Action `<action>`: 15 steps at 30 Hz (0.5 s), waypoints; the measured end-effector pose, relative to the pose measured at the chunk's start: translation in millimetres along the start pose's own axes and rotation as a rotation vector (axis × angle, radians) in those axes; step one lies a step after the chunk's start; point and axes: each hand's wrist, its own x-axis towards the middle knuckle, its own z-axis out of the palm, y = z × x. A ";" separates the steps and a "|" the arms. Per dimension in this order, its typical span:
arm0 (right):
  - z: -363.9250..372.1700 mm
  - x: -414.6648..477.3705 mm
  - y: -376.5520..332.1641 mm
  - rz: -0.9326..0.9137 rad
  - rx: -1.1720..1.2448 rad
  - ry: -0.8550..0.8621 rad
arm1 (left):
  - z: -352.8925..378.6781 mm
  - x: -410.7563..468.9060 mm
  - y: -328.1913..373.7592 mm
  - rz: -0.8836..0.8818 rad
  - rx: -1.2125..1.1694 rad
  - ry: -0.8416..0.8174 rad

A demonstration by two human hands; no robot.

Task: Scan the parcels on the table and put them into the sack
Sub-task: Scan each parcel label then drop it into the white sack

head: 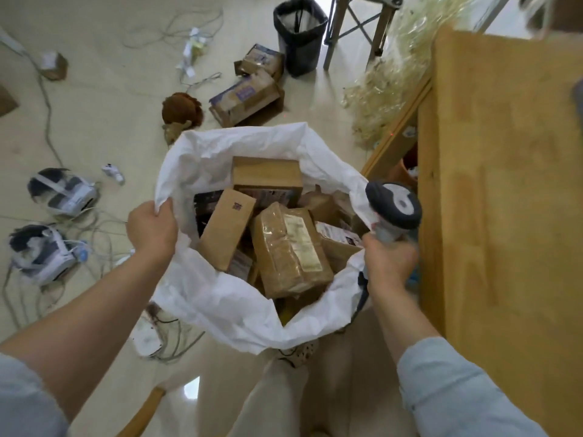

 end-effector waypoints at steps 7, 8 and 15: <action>32.2 25.7 32.9 0.221 -0.198 -0.171 | 36.3 -15.3 -41.9 -0.117 0.213 -0.318; 30.9 30.9 36.9 0.230 -0.209 -0.154 | 41.7 -16.5 -40.7 -0.138 0.193 -0.327; -4.1 31.8 -5.7 0.186 -0.075 -0.099 | 11.7 -7.5 -2.2 0.016 0.043 -0.104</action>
